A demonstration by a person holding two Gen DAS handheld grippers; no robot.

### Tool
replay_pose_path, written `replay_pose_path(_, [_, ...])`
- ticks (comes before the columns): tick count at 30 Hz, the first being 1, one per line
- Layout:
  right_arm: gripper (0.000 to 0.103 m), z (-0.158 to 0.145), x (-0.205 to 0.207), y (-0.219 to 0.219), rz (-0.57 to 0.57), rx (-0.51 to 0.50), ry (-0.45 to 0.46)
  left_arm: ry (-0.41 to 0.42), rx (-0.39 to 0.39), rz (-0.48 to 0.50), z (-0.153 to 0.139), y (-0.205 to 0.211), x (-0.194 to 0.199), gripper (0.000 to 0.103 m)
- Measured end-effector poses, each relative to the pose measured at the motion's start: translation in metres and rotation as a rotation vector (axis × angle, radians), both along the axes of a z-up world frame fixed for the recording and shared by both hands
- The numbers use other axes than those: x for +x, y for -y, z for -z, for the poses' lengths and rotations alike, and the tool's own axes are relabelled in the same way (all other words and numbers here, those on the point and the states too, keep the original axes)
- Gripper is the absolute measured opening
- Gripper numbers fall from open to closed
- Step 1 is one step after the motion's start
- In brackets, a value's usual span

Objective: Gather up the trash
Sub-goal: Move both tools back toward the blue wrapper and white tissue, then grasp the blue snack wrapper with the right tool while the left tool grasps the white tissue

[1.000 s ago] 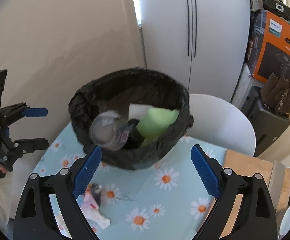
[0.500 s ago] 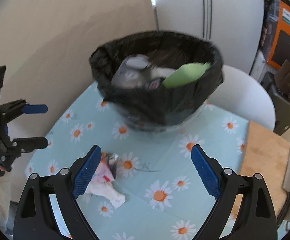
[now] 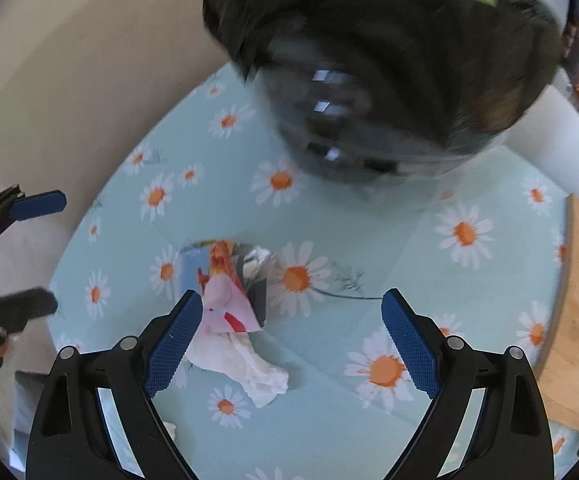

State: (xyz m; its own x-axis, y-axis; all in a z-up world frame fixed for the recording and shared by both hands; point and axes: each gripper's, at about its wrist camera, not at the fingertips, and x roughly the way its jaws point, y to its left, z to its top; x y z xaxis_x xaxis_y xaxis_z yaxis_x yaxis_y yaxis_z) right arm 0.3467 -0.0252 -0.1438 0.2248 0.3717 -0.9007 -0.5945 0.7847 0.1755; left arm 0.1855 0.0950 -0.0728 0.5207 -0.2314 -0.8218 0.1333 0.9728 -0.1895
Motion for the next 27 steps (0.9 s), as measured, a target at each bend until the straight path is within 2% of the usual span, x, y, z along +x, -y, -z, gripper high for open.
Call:
replay_pose_path(1, [0.087,0.005,0.000,-0.004,-0.008,-0.006,-0.011,-0.012,-0.020,0.003,0.006,0.000,-0.003,0.097])
replay_pose_path(7, [0.087,0.032,-0.001,-0.022,-0.038,-0.005,-0.087,-0.058,-0.032,0.001,0.031,0.002,-0.025,0.097])
replay_pose_path(12, [0.085,0.045,-0.001,-0.034,-0.050,0.023,-0.129,-0.085,-0.015,0.005,0.048,0.009,-0.043,0.097])
replay_pose_path(13, [0.081,0.047,0.000,-0.035,-0.053,0.030,-0.135,-0.090,-0.011,0.005,0.050,0.010,-0.046,0.097])
replay_pose_path(15, [0.051,0.052,0.000,-0.039,-0.057,0.044,-0.166,-0.099,0.003,0.007,0.055,0.012,-0.053,0.097])
replay_pose_path(16, [0.043,0.053,-0.001,-0.039,-0.061,0.046,-0.177,-0.102,0.007,0.005,0.057,0.012,-0.055,0.097])
replay_pose_path(17, [0.020,0.054,-0.002,-0.041,-0.070,0.047,-0.185,-0.115,0.007,0.004,0.059,0.012,-0.057,0.097])
replay_pose_path(18, [0.012,0.054,-0.005,-0.042,-0.085,0.047,-0.185,-0.128,0.006,0.006,0.061,0.012,-0.059,0.097])
replay_pose_path(20, [0.008,0.052,-0.012,-0.042,-0.092,0.044,-0.162,-0.132,0.010,0.014,0.063,0.013,-0.063,0.097])
replay_pose_path(27, [0.007,0.033,-0.024,-0.016,-0.045,0.071,-0.144,-0.157,-0.022,0.057,0.072,0.017,-0.057,0.097])
